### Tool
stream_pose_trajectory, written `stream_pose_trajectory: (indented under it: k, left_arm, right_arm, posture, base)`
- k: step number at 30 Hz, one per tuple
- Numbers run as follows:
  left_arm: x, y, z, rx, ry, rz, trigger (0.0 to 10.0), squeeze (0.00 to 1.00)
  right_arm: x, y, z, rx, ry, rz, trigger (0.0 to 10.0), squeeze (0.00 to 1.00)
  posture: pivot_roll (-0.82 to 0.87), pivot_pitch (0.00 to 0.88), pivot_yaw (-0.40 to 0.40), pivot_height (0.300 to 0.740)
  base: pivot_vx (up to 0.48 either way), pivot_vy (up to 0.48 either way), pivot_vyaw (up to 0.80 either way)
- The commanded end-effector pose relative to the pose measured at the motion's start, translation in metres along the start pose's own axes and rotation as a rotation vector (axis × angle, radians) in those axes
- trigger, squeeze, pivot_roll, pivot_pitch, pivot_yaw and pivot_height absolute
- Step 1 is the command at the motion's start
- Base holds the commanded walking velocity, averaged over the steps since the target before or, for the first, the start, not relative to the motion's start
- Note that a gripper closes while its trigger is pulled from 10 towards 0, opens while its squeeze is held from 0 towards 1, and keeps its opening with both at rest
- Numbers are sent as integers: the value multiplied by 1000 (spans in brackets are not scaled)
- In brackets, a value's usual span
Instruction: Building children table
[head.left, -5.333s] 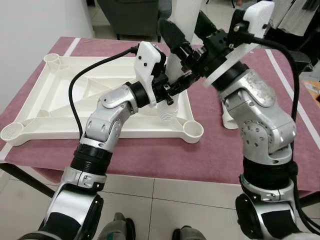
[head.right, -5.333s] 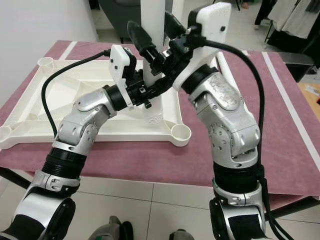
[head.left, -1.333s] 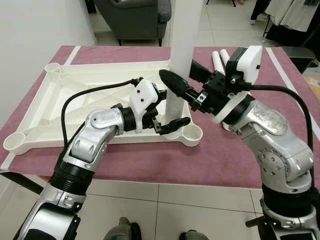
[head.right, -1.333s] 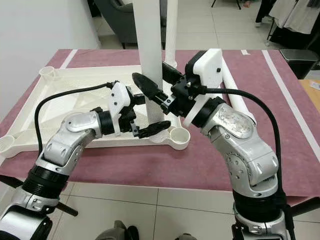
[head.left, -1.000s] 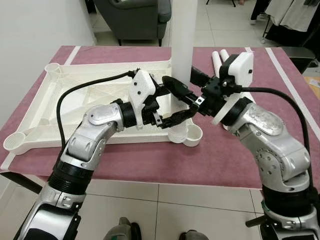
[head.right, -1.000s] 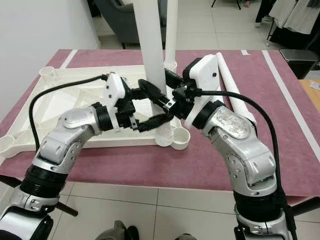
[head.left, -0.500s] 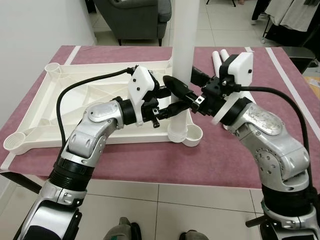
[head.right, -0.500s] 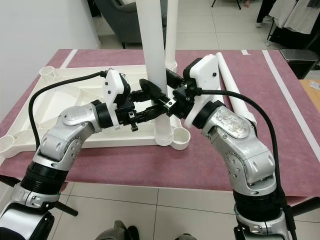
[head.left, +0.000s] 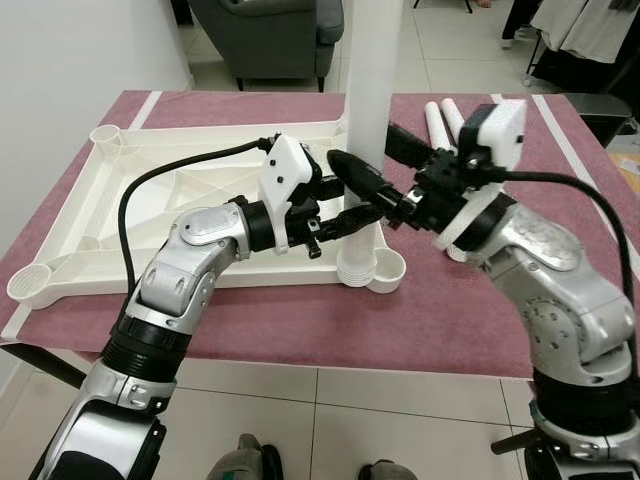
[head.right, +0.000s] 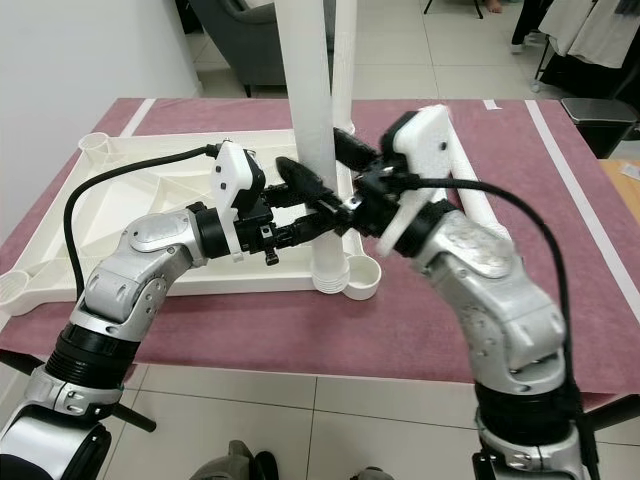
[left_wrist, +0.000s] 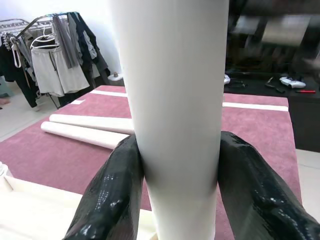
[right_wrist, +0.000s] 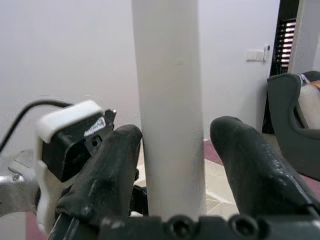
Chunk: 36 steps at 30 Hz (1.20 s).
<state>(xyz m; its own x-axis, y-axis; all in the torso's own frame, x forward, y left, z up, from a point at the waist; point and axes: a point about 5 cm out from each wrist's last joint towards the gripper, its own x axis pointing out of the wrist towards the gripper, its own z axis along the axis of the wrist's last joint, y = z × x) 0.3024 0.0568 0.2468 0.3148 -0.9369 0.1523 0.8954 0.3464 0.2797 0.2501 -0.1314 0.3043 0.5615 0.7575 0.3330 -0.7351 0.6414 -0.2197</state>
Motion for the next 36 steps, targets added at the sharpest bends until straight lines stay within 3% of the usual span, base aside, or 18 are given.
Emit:
stream_pose_trajectory:
  k: [1,2,4,6,7,8,10,13,16,19,20,25,26,36]
  left_arm:
    - [-4,7,1,1,7,68,0,0]
    - [-7,10,1,2,10,85,0,0]
    - [-7,10,1,2,10,85,0,0]
    - [-12,19,4,4,2,119,0,0]
    - [-14,22,8,1,-14,129,0,0]
    - [-14,22,8,1,-14,129,0,0]
    - [-14,26,17,-4,-48,130,0,0]
    - [-13,26,21,-4,-58,124,0,0]
    - [-8,22,25,5,-67,88,0,0]
    - [-7,20,26,6,-71,79,0,0]
    - [-6,19,27,5,-75,70,0,0]
    - [-3,16,28,3,-78,56,0,0]
    - [-1,14,28,0,-80,49,0,0]
    - [3,11,30,-10,-90,34,0,0]
  right_arm:
    - [-6,1,6,26,-20,22,10000,0]
    - [-16,-5,11,52,-31,27,10000,0]
    - [-16,-5,11,52,-31,27,10000,0]
    - [-36,-14,12,59,6,25,10000,0]
    - [-43,-15,3,19,88,12,10000,0]
    - [-43,-15,3,19,88,12,10000,0]
    - [-49,-13,-21,-32,226,-7,10000,0]
    - [-51,-12,-34,-52,284,-20,10000,0]
    - [-42,0,-62,-43,327,-30,10000,0]
    - [-36,2,-68,-49,326,-45,10000,0]
    - [-30,4,-72,-54,321,-62,10000,1000]
    - [-19,5,-73,-72,288,-101,10000,1000]
    - [-14,4,-71,-72,261,-125,10000,0]
    - [-7,4,-74,-68,238,-159,10000,0]
  posture:
    - [-94,76,104,740]
    - [-94,76,104,740]
    - [-94,76,104,740]
    - [-96,77,104,740]
    - [-98,76,107,740]
    - [-98,76,107,740]
    - [-99,75,108,740]
    - [-98,73,110,740]
    - [-91,69,115,740]
    - [-88,68,117,740]
    - [-85,66,119,740]
    - [-84,67,119,740]
    - [-88,66,117,740]
    - [-90,67,117,740]
  base:
    - [0,0,0]
    - [0,0,0]
    - [0,0,0]
    - [0,0,0]
    - [0,0,0]
    - [0,0,0]
    - [0,0,0]
    - [0,0,0]
    - [0,0,0]
    - [0,0,0]
    - [0,0,0]
    - [0,0,0]
    - [0,0,0]
    - [0,0,0]
